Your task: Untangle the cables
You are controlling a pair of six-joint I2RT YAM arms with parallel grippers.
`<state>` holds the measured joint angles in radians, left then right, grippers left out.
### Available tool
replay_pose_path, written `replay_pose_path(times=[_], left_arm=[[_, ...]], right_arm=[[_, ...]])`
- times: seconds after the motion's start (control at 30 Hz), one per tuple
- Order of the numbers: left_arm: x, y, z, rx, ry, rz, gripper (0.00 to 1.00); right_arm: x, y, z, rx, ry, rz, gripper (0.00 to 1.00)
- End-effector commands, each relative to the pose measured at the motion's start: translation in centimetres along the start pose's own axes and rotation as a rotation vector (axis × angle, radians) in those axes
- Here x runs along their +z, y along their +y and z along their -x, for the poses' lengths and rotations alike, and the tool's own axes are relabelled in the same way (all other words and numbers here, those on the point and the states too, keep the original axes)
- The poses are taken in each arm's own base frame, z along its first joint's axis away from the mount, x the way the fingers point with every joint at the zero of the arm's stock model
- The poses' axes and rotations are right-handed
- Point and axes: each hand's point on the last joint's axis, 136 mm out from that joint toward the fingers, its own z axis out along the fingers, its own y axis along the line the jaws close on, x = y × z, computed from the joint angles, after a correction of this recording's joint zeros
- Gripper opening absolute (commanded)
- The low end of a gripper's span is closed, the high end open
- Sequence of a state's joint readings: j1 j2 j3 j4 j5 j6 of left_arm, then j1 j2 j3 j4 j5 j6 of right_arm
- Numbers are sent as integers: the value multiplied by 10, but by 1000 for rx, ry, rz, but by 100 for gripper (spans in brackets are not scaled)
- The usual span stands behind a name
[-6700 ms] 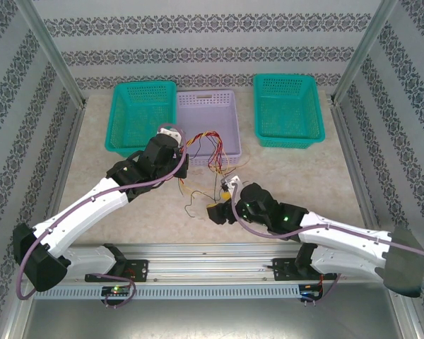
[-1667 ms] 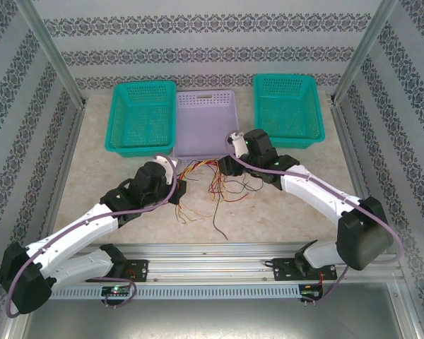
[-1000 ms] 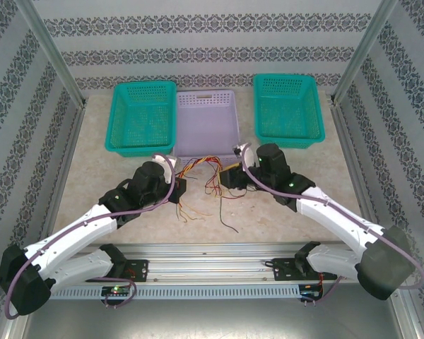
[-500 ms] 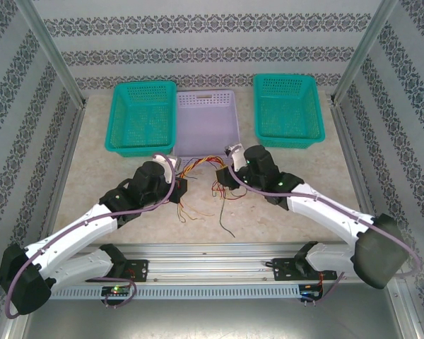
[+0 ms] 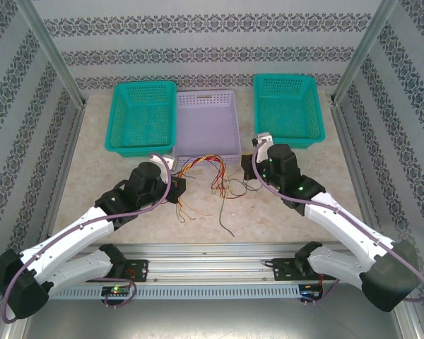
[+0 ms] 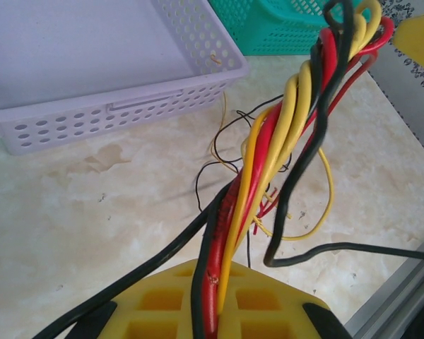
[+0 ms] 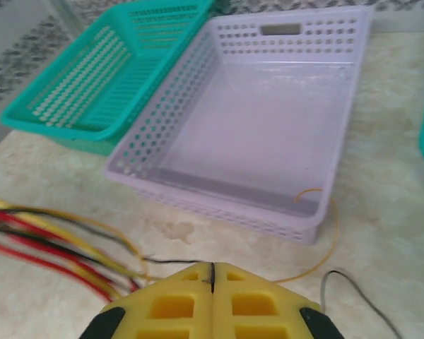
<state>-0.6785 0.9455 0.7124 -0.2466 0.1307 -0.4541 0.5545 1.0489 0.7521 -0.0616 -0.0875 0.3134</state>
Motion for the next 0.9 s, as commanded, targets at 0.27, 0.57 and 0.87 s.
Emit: replay_pose_path(times=[0.27, 0.57, 0.87], left_arm=[[3, -10, -1, 9, 46, -51, 0], [2, -15, 6, -12, 26, -66, 0], [-6, -14, 8, 6, 21, -56, 0]], right_arm=[[-7, 81, -10, -52, 57, 417, 42], [30, 76, -57, -237, 169, 233, 42], [31, 27, -26, -276, 61, -103, 0]])
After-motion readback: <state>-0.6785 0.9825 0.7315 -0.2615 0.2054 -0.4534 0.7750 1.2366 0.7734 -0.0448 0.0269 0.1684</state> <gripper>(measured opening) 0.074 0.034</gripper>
